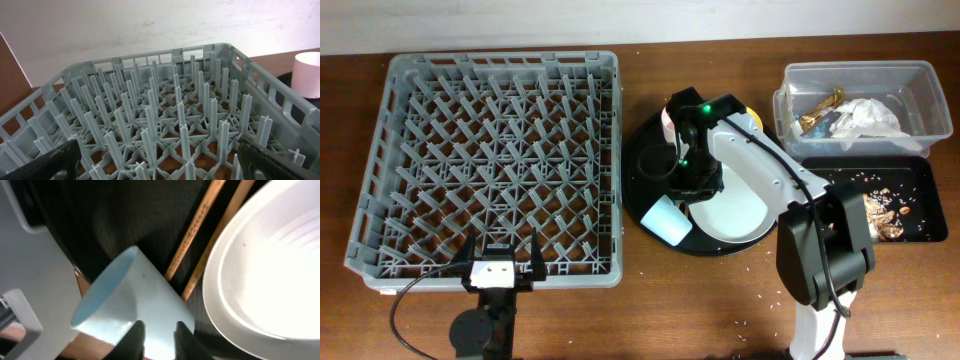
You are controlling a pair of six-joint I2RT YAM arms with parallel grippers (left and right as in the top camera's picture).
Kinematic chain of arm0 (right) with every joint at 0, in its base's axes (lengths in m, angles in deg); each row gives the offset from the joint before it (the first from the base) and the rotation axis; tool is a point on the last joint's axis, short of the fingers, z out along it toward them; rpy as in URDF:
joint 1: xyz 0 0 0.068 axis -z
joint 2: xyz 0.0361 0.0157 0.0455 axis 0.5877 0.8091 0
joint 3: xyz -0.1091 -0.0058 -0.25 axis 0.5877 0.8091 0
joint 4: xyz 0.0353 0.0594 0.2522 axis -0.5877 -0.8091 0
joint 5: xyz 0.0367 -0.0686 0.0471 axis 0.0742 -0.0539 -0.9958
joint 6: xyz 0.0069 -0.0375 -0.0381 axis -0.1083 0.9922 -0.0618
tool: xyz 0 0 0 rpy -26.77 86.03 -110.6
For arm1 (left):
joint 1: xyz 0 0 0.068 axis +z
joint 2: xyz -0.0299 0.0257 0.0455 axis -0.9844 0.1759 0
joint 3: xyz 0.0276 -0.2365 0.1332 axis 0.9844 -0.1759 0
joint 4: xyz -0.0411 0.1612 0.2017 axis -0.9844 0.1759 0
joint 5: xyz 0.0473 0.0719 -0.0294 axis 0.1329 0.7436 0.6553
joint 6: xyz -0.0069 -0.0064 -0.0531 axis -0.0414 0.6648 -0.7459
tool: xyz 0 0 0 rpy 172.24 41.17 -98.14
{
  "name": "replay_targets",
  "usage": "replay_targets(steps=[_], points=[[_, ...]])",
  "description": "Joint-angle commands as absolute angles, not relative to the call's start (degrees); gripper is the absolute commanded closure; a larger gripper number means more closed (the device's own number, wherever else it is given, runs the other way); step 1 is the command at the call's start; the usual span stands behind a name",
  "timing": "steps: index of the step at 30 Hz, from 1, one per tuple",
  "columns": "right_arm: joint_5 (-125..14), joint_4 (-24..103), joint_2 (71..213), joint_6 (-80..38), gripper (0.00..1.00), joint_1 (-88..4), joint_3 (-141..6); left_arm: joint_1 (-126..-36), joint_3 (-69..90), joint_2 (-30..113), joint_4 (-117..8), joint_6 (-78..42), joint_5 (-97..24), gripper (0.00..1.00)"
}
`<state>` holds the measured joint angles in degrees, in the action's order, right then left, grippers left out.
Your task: Sort waste into correct bins and load items into the dishwasher rack
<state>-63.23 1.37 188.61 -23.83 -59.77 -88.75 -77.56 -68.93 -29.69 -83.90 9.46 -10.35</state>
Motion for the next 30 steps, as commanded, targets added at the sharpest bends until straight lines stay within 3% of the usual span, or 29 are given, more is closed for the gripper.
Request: replay_targets(steps=[1,3,7,12,17,21,27,30], points=[[-63.4,-0.5,186.6,-19.2,0.66,-60.4,-94.8,-77.8,-69.1,-30.0,-84.3,10.2,-13.2,0.00],[-61.3,-2.9,186.6,-19.1,0.57,-60.4,-99.0,-77.8,-68.5,-30.0,-87.3,2.7,-20.4,0.00],[-61.1,-4.4,186.6,-19.0,0.51,-61.4,-101.5,-77.8,-57.8,-25.5,-80.3,0.2,-18.4,0.00],[-58.8,-4.2,186.6,-20.8,0.51,-60.9,-101.6,-77.8,-30.4,1.2,-62.4,0.2,-17.1,0.00],[-59.7,-4.0,186.4,-23.3,0.49,-60.8,-101.7,-77.8,1.0,31.9,-37.4,0.2,-23.2,0.00],[-58.4,-3.0,186.8,-25.3,0.36,-63.6,-101.6,-77.8,3.9,44.0,-34.8,0.2,-28.7,0.00],[-50.3,-3.5,187.8,-28.6,0.34,-68.4,-101.5,-77.7,3.9,53.2,-36.1,0.2,-27.6,0.00],[-49.9,-10.1,188.1,-27.0,0.35,-69.9,-101.4,-77.7,3.9,53.2,-36.2,0.2,-25.5,0.00]])
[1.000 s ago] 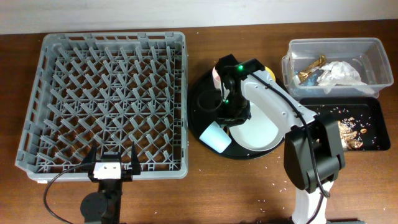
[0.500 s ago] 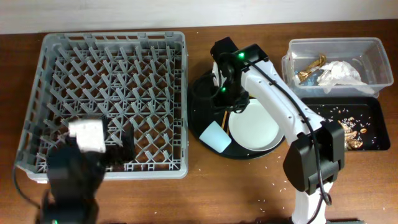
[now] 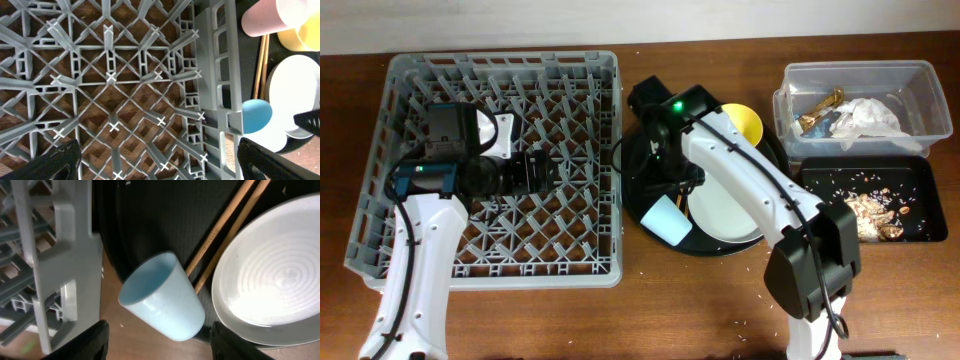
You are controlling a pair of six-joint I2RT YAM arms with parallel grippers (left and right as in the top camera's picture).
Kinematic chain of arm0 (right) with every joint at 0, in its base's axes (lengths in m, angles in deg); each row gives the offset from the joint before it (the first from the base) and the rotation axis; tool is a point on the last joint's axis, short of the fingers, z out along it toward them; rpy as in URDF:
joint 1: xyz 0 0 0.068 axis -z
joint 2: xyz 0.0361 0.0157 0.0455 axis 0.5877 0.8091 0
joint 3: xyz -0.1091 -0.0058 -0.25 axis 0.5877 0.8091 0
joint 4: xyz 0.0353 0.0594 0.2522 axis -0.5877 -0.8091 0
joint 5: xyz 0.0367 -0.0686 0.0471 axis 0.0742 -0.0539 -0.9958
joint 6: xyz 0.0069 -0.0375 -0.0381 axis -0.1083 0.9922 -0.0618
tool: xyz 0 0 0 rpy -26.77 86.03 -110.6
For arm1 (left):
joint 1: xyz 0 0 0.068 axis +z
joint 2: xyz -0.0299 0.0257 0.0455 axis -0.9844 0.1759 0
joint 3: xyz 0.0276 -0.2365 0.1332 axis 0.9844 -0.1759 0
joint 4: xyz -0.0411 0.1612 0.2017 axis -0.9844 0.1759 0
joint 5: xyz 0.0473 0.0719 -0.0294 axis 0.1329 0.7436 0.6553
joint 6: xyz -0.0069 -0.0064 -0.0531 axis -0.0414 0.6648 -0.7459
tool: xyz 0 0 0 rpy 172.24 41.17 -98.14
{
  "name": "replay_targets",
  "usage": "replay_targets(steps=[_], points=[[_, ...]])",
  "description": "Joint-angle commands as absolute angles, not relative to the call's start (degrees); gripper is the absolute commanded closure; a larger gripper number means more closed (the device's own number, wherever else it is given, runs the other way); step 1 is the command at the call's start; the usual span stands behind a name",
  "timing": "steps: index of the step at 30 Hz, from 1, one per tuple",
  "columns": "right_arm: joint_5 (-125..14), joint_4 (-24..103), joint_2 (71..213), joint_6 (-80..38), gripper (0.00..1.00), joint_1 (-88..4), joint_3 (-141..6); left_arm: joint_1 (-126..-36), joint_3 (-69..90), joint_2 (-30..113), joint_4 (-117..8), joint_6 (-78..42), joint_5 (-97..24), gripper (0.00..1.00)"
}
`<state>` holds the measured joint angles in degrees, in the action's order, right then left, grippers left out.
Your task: Sort waste into correct bins and load items into the dishwasher rack
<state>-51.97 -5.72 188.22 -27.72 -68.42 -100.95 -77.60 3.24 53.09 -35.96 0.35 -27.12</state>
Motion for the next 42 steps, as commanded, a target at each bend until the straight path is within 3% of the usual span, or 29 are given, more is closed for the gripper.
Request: replay_targets(steps=[1,6,16,20,26,31,36,40,42], points=[[-49.8,-13.3,188.1,-26.3,0.35,-70.1,-101.4,-77.7,3.9,53.2,-36.3,0.2,-25.1,0.00],[-49.7,-20.9,188.1,-23.0,0.35,-70.2,-96.6,-77.7,3.9,53.2,-36.5,0.2,-23.8,0.00],[-49.7,-0.2,188.1,-2.6,0.34,-72.7,-82.0,-77.7,3.9,53.2,-36.9,0.2,-23.6,0.00],[-41.5,3.0,188.1,-0.6,0.27,-72.6,-82.0,-77.7,3.9,53.2,-36.9,0.2,-23.6,0.00],[-36.9,5.7,188.1,5.0,0.27,-68.7,-82.0,-77.7,3.9,53.2,-36.9,0.2,-23.6,0.00],[-38.6,8.6,187.8,-2.2,0.30,-59.3,-84.4,-77.7,3.9,53.2,-36.9,0.2,-23.6,0.00],[-50.0,8.9,182.9,-6.1,0.30,-60.7,-95.0,-77.7,3.9,53.2,-38.4,0.2,-23.6,0.00],[-33.1,17.1,184.4,-30.9,0.26,-67.4,-96.1,-77.7,3.9,53.2,-39.9,-1.3,-21.2,0.00],[-27.8,21.2,186.6,-35.9,0.24,-68.8,-96.1,-77.7,3.9,53.2,-39.7,-3.7,-14.9,0.00]])
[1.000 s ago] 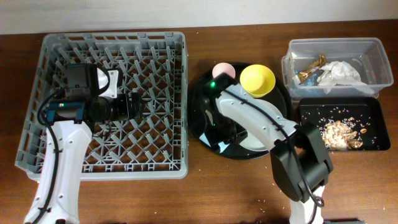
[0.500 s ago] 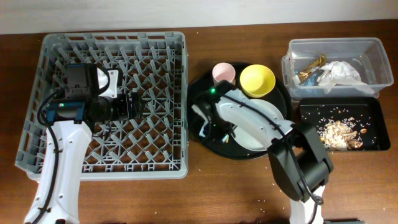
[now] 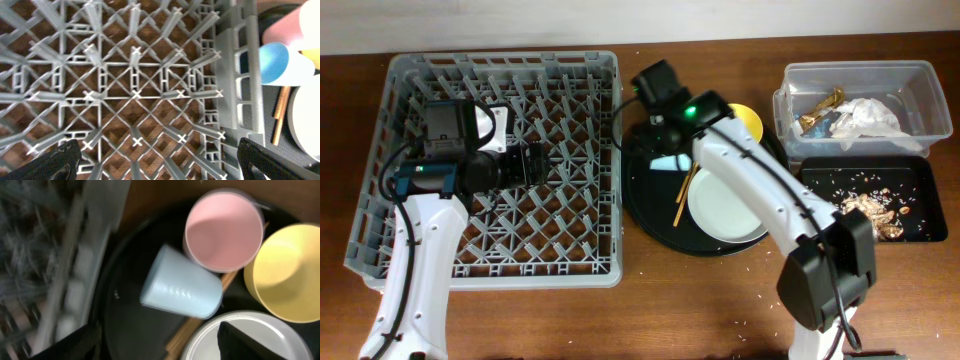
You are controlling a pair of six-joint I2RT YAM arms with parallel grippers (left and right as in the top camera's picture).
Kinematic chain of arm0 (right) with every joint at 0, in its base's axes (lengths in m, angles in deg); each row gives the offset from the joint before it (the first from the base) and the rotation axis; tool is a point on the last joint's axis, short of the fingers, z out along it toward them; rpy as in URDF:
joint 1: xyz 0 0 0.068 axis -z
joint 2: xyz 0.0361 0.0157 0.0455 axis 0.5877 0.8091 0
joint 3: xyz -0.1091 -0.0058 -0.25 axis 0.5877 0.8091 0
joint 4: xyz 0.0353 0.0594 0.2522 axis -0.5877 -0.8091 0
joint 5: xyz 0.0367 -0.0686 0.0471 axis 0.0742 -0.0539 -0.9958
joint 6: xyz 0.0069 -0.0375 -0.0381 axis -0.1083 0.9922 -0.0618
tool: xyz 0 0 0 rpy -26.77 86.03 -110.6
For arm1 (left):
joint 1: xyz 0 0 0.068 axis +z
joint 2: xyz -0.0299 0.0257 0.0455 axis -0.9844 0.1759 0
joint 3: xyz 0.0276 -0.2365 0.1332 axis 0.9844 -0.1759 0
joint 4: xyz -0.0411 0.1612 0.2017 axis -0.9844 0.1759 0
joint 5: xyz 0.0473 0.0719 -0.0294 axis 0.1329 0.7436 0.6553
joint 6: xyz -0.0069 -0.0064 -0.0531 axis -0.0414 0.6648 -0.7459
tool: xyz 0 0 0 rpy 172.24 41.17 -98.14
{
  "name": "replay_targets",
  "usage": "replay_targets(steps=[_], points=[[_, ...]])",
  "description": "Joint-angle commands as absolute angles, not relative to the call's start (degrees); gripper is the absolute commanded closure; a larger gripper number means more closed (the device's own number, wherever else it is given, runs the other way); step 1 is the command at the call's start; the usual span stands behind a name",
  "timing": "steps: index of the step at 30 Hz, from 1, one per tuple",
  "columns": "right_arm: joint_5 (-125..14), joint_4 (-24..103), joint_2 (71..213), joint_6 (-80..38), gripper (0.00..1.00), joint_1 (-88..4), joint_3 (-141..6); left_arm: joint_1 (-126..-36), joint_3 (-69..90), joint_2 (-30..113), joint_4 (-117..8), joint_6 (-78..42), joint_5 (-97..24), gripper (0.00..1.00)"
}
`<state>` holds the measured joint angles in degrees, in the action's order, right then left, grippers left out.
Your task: Sort waste into correct bins and load items into the dishwasher rack
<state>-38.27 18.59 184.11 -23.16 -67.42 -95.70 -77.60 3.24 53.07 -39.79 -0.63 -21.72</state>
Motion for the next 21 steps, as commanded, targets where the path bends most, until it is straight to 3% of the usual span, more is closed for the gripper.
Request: replay_targets(steps=[1,10,14,19,21], points=[[-27.1,22.0,187.8,-36.9,0.24,-69.0,-96.1,-77.6,3.9,53.2,-39.7,-3.7,-13.9,0.00],[-21.9,25.9,194.1,-38.4,0.25,-69.0,-96.1,-75.9,3.9,53.2,-39.1,-3.7,-13.7,0.00],[-21.9,25.0,195.3,-38.3,0.34,-69.0,-96.1,-75.9,3.9,53.2,-39.0,-3.6,-13.7,0.00],[-21.9,22.1,195.4,-38.3,0.54,-69.0,-95.4,-75.9,3.9,53.2,-38.6,-3.6,-13.7,0.01],[-21.9,20.3,195.4,-38.3,0.57,-69.0,-95.4,-75.9,3.9,53.2,-38.6,-3.6,-13.7,0.00]])
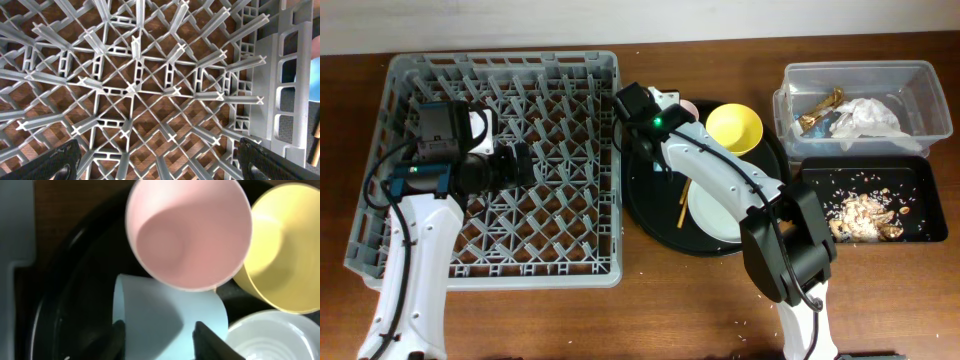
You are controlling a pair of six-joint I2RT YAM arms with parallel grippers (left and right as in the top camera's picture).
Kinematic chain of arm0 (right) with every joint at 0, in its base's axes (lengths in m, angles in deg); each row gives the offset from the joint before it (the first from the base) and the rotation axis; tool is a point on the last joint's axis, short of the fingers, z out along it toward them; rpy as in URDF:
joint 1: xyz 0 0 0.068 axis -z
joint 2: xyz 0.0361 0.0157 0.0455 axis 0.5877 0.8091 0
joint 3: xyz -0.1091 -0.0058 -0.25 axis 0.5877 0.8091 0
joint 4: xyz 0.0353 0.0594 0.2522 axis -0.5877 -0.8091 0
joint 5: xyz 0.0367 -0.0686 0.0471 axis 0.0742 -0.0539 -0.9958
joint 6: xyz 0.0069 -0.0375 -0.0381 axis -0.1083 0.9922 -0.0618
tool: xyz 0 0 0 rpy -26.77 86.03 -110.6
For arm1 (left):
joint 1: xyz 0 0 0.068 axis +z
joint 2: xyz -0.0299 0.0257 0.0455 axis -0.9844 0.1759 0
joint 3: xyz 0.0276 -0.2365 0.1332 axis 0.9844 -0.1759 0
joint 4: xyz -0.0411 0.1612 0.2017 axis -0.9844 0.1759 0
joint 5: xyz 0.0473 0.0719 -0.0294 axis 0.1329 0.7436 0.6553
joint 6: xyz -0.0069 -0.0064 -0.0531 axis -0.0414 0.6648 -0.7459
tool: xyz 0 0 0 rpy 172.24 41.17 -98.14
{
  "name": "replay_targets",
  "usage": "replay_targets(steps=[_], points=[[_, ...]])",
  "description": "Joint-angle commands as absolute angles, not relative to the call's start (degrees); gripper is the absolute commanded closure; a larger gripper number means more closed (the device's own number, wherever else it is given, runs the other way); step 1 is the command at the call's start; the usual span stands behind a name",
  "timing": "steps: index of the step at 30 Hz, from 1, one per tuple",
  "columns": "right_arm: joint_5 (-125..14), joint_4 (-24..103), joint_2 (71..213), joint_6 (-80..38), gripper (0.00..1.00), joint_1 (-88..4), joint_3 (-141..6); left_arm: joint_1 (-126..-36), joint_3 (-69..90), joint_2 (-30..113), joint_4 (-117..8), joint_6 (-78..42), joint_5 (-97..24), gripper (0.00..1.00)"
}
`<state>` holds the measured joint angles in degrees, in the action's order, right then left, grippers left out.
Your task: Sort waste into correct bins and load items into the dishwasher rack
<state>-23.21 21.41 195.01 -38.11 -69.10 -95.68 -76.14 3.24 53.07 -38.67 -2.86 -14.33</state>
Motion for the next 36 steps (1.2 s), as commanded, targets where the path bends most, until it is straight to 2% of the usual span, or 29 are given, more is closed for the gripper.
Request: replay_targets(steps=[1,6,10,16,20,22,23,24,26,30,31,35,36], points=[[-21.9,19.0,195.4,-38.3,0.57,-69.0,-95.4,-75.9,3.9,53.2,-38.6,-3.6,-13.7,0.00],[-21.9,13.6,195.4,-37.6,0.58,-69.0,-95.4,-75.9,3.9,53.2,-38.6,-3.6,-13.7,0.00],[-18.4,7.4,195.0,-37.5,0.70,-69.0,-97.8,-75.9,3.9,53.2,-38.6,-3.6,-13.7,0.00],[-15.1,-0.4,191.7,-34.3,0.69,-66.4,-108.2,-75.9,3.9,53.2,-38.6,-3.6,-13.8,0.00],[-23.3,-3.2,190.2,-32.2,0.69,-61.1,-115.7,-76.4,3.9,53.2,-38.8,-1.4,-19.3,0.00],[-30.9,-4.8,187.2,-28.9,0.62,-57.0,-121.4,-78.5,3.9,53.2,-39.3,1.6,-25.7,0.00],[-35.3,-5.6,185.2,-26.7,0.48,-53.9,-124.2,-80.9,3.9,53.2,-39.7,1.6,-27.4,0.01],[-40.0,-6.3,183.5,-24.1,0.41,-50.5,-126.1,-84.7,3.9,53.2,-40.2,2.6,-27.3,0.01],[-48.4,-9.1,181.0,-20.6,0.36,-42.7,-126.8,-93.9,3.9,53.3,-42.1,8.1,-25.3,0.05],[-51.2,-13.3,181.2,-19.4,0.34,-36.8,-125.7,-105.3,3.9,54.0,-45.2,12.5,-14.7,0.05],[-51.1,-13.4,181.2,-19.3,0.34,-36.6,-125.4,-106.4,3.9,54.6,-46.4,11.1,-14.8,0.05],[-51.1,-13.4,181.2,-18.5,0.33,-36.8,-125.4,-110.7,3.9,61.9,-57.2,-18.3,-15.5,0.07],[-51.2,-13.5,181.2,-18.5,0.34,-36.8,-125.4,-112.5,3.9,64.6,-60.2,-20.7,-15.3,0.07]])
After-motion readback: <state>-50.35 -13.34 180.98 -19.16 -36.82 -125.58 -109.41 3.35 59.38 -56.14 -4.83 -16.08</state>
